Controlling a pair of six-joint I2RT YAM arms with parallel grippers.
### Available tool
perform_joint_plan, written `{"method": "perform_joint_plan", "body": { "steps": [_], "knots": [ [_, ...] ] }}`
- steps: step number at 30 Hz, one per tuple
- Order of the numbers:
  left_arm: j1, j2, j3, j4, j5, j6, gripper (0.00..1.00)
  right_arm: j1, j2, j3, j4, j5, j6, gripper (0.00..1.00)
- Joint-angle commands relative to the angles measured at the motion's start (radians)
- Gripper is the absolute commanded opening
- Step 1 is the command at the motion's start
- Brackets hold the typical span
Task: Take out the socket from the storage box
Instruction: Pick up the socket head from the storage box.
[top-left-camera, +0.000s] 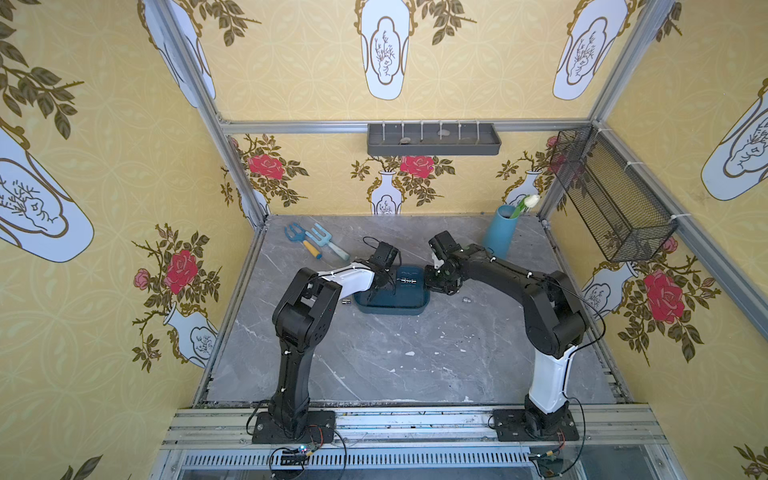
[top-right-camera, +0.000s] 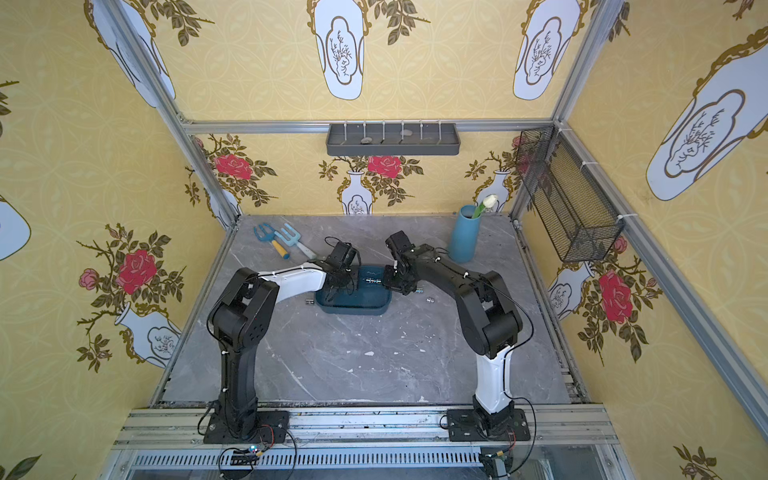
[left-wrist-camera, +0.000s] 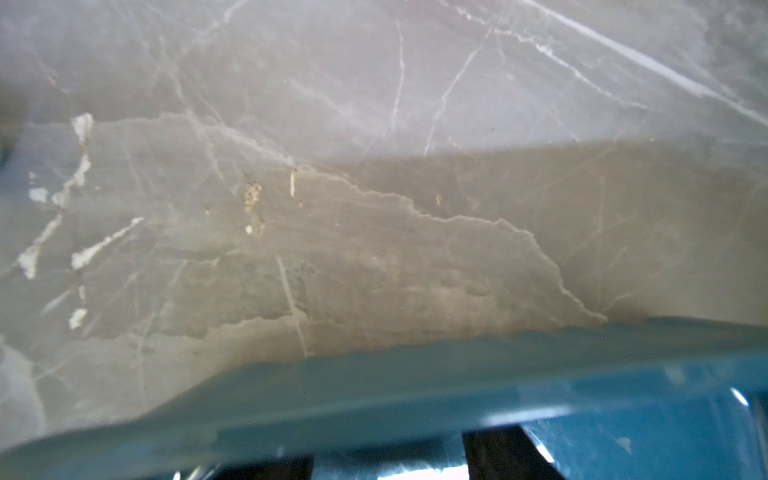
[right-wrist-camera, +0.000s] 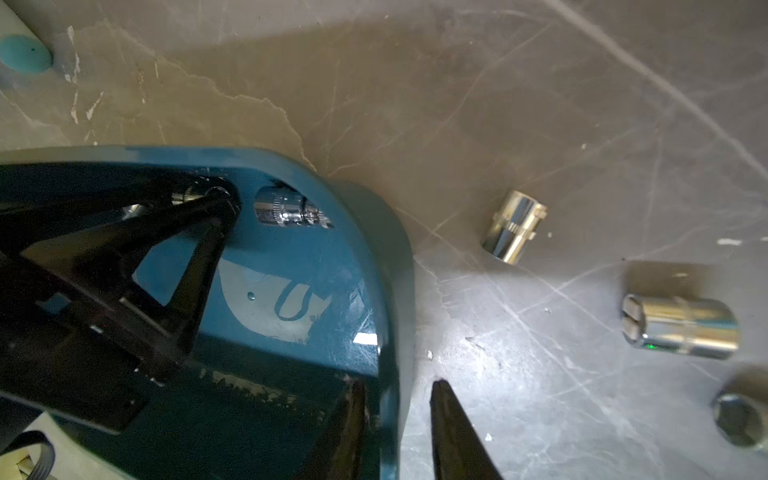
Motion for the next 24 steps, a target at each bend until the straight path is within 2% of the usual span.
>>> {"method": "perform_joint_plan", "body": {
  "steps": [1,7,15,24],
  "knots": [
    [-0.004,-0.005,-0.024,0.081,-0.037,0.007,0.54,0.000,0.000,0.000,0.020,-0.002,-0.018,0.32],
    [-0.012,-0.019,-0.057,0.151,-0.030,0.030,0.47,0.002,0.001,-0.002,0.023,-0.010,-0.031,0.32],
    [-0.013,-0.035,-0.086,0.200,0.000,0.040,0.31,0.001,-0.001,0.003,0.022,-0.012,-0.041,0.32],
    [-0.012,-0.092,-0.125,0.201,0.010,0.033,0.27,0.000,-0.002,0.005,0.020,-0.010,-0.044,0.32]
  ]
}}
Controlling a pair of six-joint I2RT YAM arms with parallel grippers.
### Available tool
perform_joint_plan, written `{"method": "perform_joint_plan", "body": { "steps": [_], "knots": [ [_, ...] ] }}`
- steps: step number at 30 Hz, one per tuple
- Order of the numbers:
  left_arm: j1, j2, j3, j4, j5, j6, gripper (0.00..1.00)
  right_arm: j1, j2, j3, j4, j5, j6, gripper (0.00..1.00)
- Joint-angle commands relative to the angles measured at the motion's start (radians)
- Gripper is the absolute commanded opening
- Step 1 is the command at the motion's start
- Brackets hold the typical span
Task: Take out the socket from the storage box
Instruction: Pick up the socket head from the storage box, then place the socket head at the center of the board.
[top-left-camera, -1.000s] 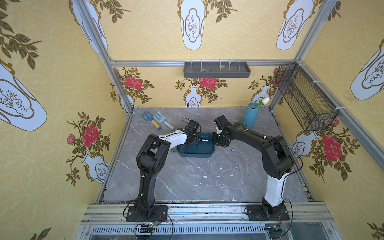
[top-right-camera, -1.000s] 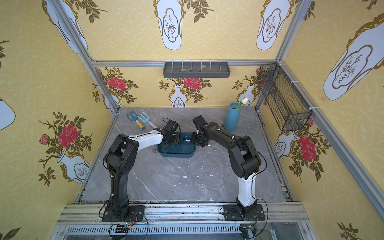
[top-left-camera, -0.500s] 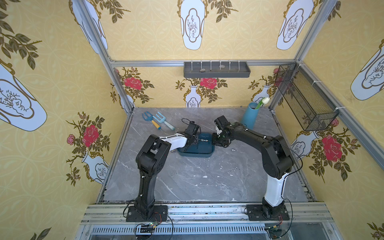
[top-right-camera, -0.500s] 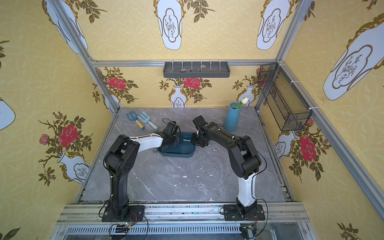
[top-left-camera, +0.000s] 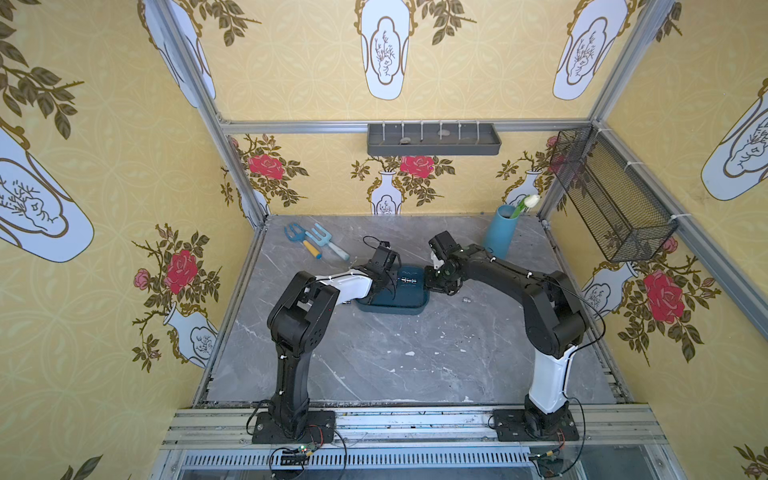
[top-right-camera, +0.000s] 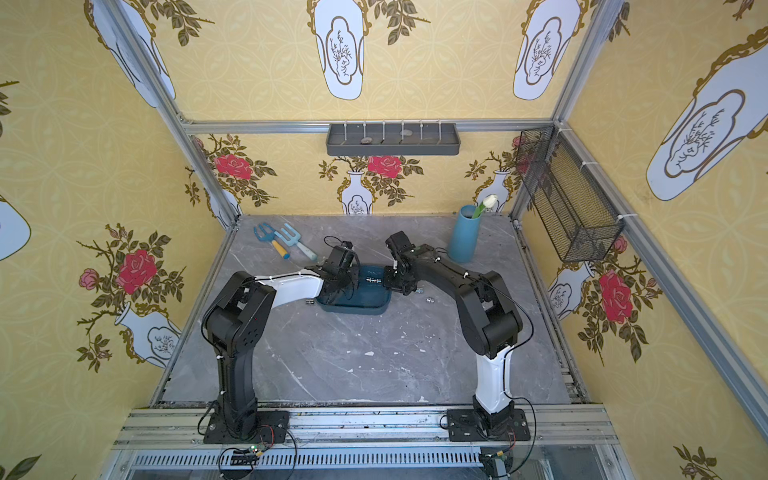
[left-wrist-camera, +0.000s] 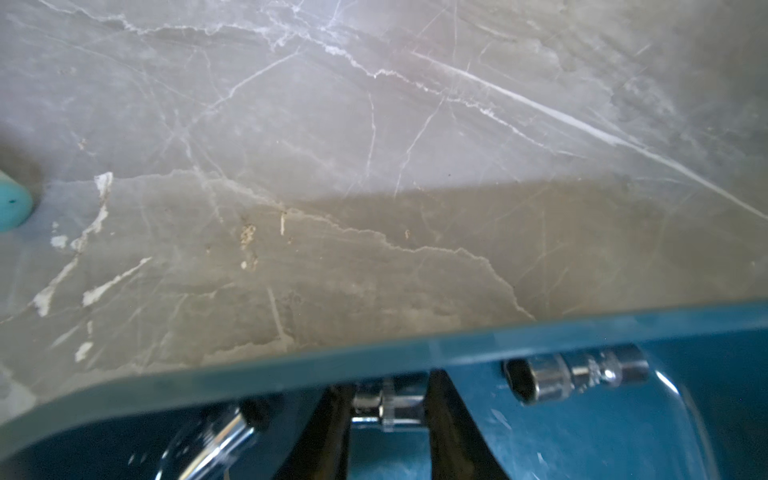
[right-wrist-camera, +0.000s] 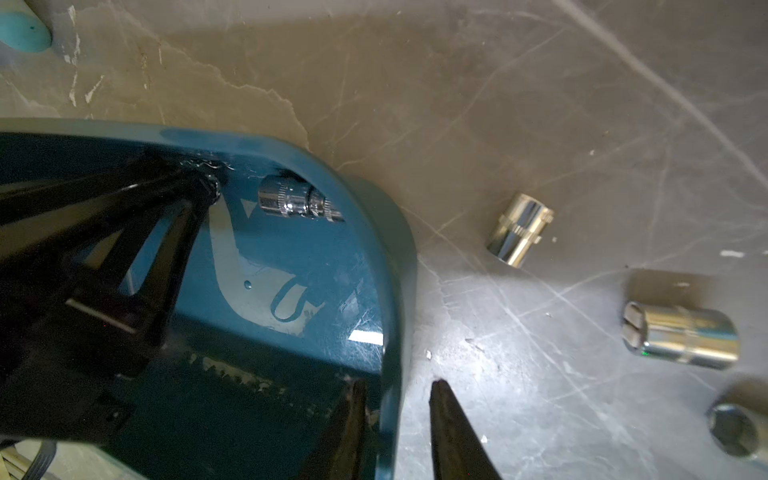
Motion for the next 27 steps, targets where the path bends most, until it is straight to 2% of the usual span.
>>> {"method": "perform_joint_plan", "body": {
  "steps": [1,9,16,22,25,27],
  "knots": [
    [0.000,-0.035,-0.022,0.025,0.013,-0.001,0.27,-0.001,-0.002,0.005,0.020,-0.004,-0.005,0.32],
    [0.001,-0.188,-0.080,-0.080,0.021,-0.034,0.26,-0.005,-0.008,-0.003,0.023,-0.004,-0.005,0.32],
    [0.021,-0.374,-0.175,-0.194,-0.013,-0.057,0.26,-0.009,-0.016,-0.016,0.031,-0.001,-0.008,0.32],
    [0.097,-0.545,-0.286,-0.255,-0.024,-0.094,0.26,-0.011,-0.027,-0.016,0.031,0.001,-0.020,0.32],
    [0.136,-0.594,-0.350,-0.274,-0.036,-0.124,0.27,-0.011,-0.037,-0.011,0.029,0.007,-0.026,0.32],
    [0.193,-0.612,-0.401,-0.264,-0.030,-0.142,0.26,-0.011,-0.044,-0.007,0.025,0.013,-0.030,0.33]
  ]
}}
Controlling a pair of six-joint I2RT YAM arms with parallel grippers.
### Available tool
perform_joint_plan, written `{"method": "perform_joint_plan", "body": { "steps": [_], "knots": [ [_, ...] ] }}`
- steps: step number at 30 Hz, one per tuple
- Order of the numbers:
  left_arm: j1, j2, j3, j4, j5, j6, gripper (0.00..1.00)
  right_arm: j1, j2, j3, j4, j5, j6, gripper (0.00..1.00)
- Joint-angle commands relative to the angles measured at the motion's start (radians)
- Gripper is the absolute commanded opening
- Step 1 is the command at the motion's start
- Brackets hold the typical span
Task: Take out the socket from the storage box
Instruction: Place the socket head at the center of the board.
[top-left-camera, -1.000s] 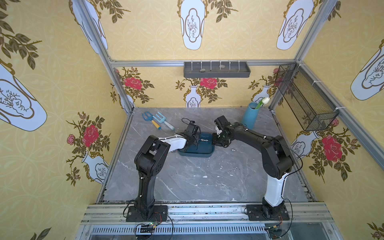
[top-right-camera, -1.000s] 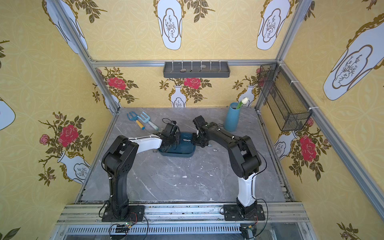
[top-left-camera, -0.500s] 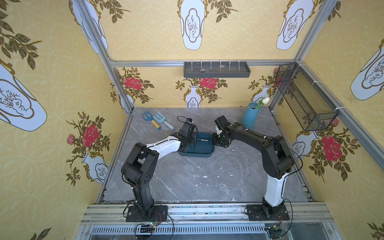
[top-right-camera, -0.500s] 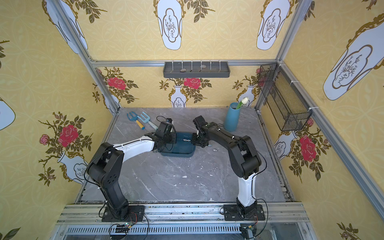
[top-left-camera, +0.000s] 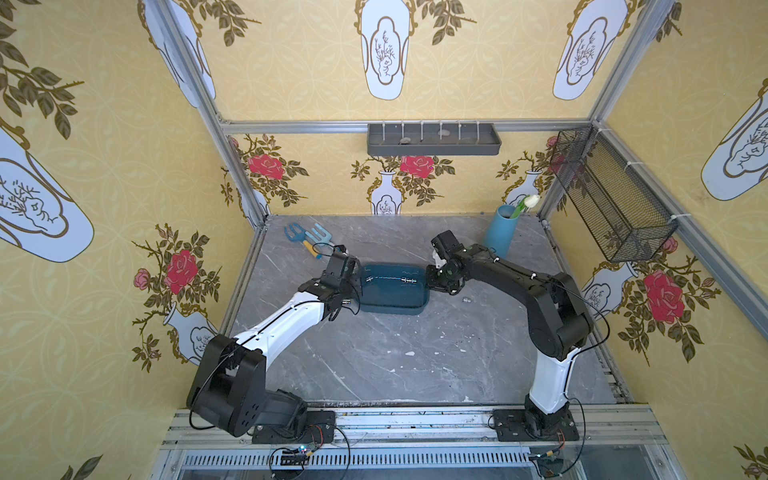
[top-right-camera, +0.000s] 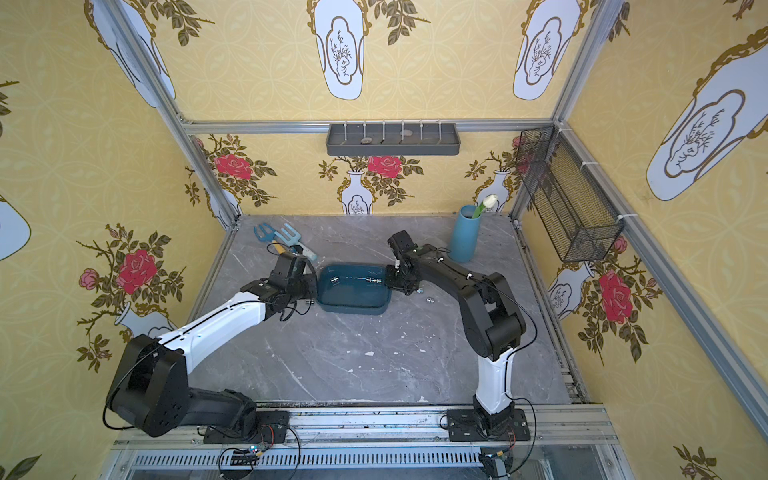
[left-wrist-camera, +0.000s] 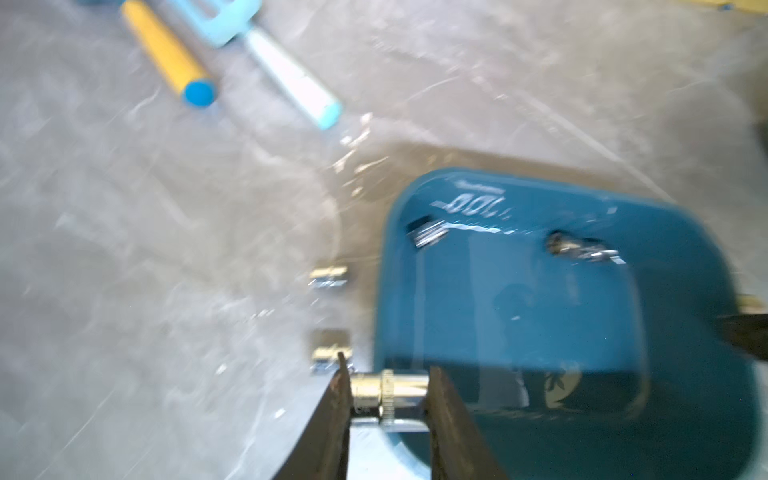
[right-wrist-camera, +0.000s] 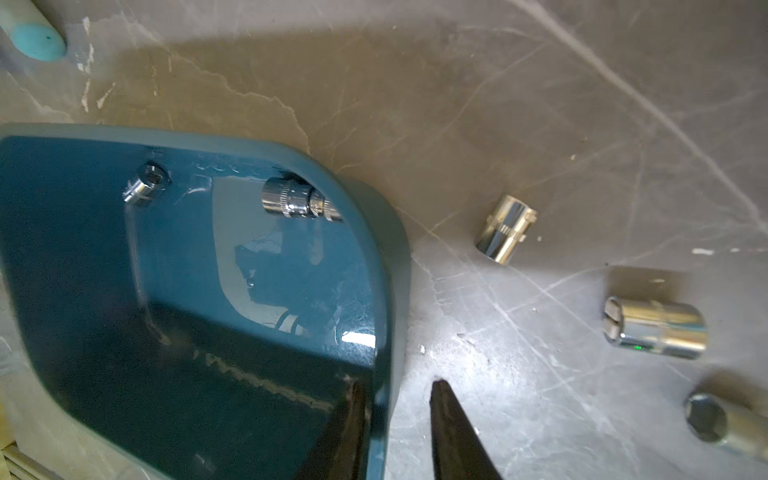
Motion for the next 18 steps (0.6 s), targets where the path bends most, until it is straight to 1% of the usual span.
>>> {"method": "perform_joint_plan", "body": {
  "steps": [1,5,9,12,18],
  "knots": [
    [0.050,-0.016,-0.072,-0.016,-0.005,-0.045,0.26,0.000,-0.016,0.010,0.019,0.013,-0.019,0.33],
    [0.094,0.018,-0.154,0.044,0.014,-0.075,0.25,0.000,-0.022,0.028,0.004,0.023,-0.027,0.33],
    [0.121,0.078,-0.184,0.097,0.034,-0.101,0.24,0.002,-0.029,0.039,-0.008,0.029,-0.029,0.33],
    [0.124,0.115,-0.187,0.118,0.021,-0.113,0.22,0.003,-0.040,0.042,-0.012,0.032,-0.031,0.33],
    [0.125,0.147,-0.158,0.112,0.000,-0.121,0.24,0.015,-0.053,0.046,-0.008,0.044,-0.038,0.34]
  ]
}}
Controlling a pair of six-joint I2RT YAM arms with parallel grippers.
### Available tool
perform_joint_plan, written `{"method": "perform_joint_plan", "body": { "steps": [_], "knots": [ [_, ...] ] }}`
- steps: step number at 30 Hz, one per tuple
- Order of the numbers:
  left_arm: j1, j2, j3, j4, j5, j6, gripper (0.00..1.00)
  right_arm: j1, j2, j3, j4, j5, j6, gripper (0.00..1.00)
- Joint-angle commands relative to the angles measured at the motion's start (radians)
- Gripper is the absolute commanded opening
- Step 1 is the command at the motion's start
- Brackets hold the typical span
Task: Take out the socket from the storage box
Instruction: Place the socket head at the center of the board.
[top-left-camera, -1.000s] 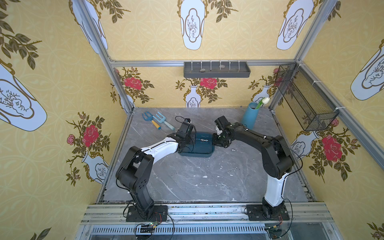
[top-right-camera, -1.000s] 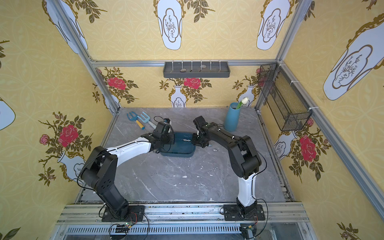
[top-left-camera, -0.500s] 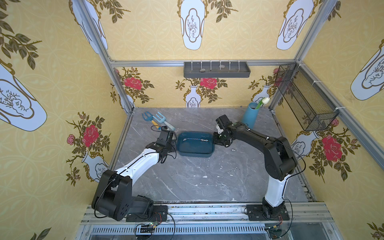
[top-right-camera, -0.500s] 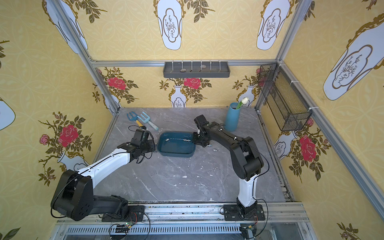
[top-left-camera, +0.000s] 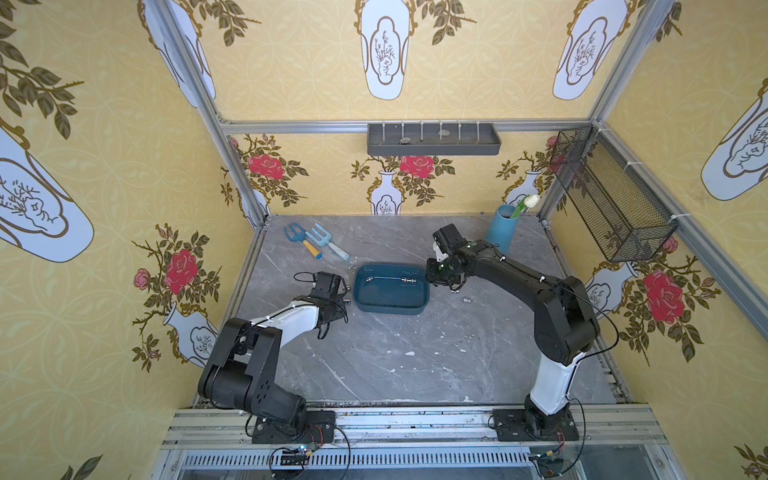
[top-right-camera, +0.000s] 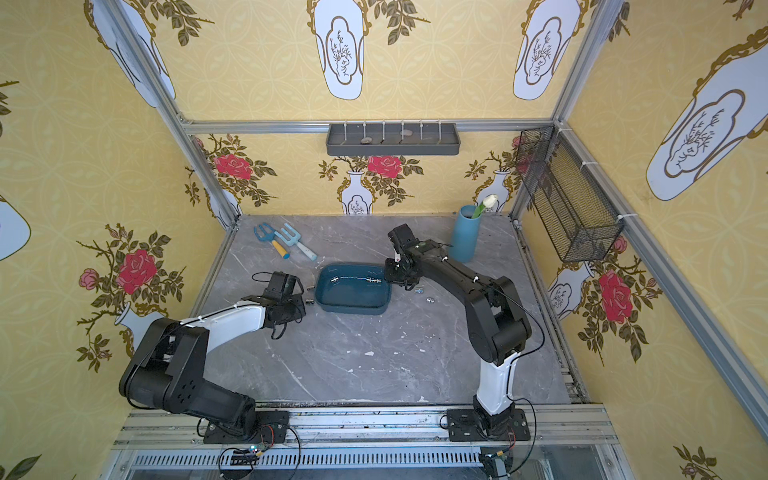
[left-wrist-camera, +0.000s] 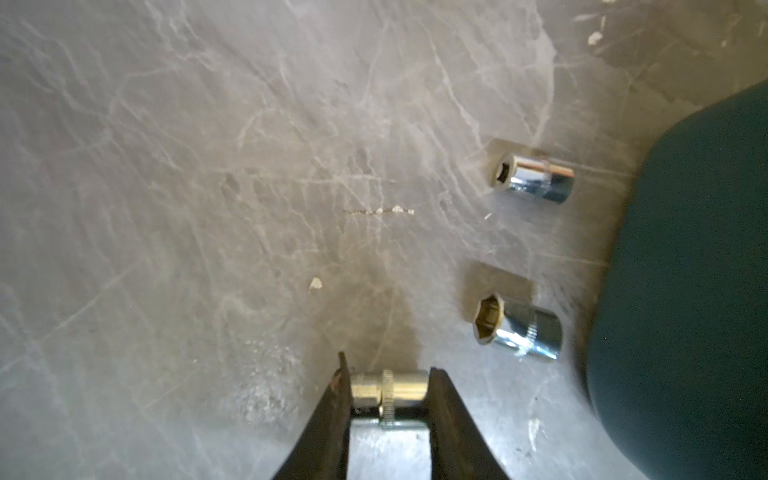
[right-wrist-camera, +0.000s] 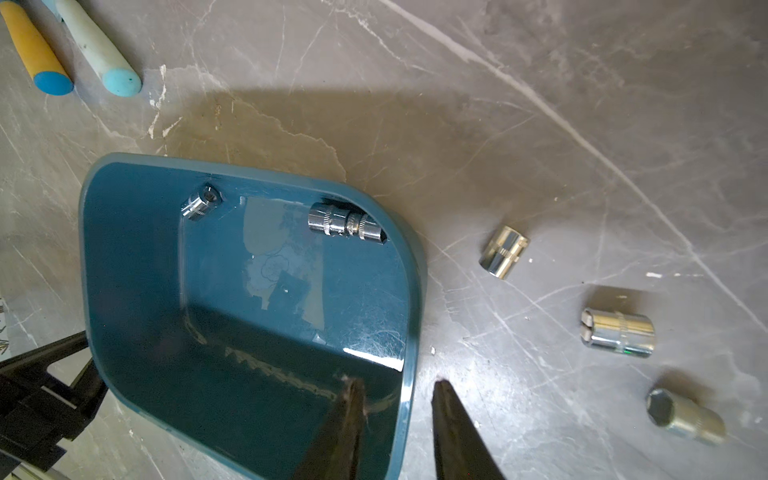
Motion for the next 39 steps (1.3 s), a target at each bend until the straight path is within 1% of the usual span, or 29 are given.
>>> {"method": "perform_joint_plan", "body": {
  "steps": [1,4,10,15,20,26,31,39],
  "knots": [
    [0.001,0.024,0.016,0.018,-0.021,-0.014,0.24,0.010,-0.010,0.011,0.005,0.015,-0.013,0.34],
    [0.002,0.038,0.028,0.005,-0.030,-0.020,0.25,0.018,-0.009,0.018,0.006,0.018,-0.015,0.35],
    [0.001,0.053,0.046,-0.013,-0.044,-0.027,0.33,0.036,0.000,0.037,0.020,0.018,-0.019,0.36],
    [0.002,0.056,0.053,-0.022,-0.034,-0.021,0.45,0.060,0.030,0.077,0.020,0.038,-0.028,0.38],
    [0.002,0.035,0.044,-0.026,-0.031,-0.019,0.50,0.088,0.065,0.113,0.022,0.051,-0.009,0.41],
    [0.001,-0.034,0.045,-0.048,-0.026,-0.006,0.56,0.110,0.104,0.131,0.044,0.083,0.050,0.45],
    [0.002,-0.086,0.056,-0.066,-0.031,0.013,0.60,0.115,0.147,0.157,0.048,0.109,0.106,0.47],
    [0.010,-0.080,0.088,-0.065,-0.024,0.031,0.63,0.123,0.204,0.183,0.070,0.131,0.144,0.49]
  ]
}}
